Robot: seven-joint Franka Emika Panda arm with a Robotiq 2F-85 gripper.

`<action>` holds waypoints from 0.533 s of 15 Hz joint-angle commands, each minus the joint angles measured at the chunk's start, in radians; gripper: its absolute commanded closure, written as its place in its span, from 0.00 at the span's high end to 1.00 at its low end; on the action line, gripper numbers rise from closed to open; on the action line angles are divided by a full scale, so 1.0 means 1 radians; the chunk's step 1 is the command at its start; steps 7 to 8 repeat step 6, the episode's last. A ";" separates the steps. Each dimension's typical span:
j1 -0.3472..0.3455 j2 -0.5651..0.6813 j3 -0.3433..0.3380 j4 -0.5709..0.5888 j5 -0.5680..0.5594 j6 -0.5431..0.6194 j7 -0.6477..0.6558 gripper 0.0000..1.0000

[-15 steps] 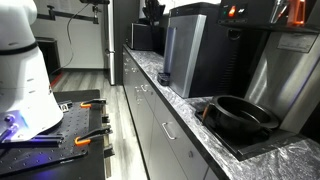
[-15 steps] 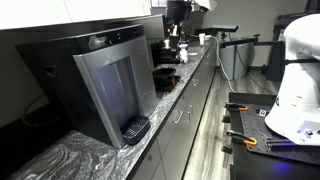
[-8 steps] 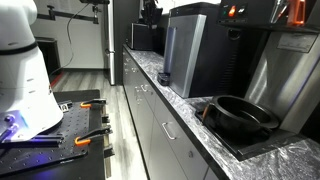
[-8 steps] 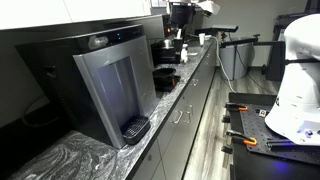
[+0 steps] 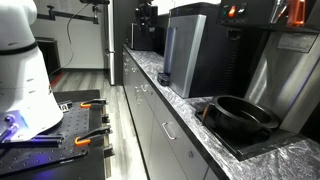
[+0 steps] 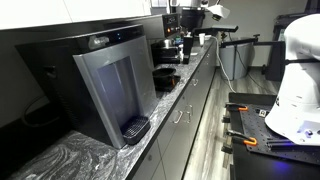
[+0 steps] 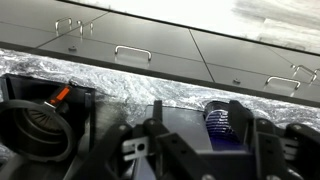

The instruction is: Press the button on the water dispenser

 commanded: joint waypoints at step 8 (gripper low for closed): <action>-0.003 -0.114 -0.038 -0.098 0.009 -0.003 -0.039 1.00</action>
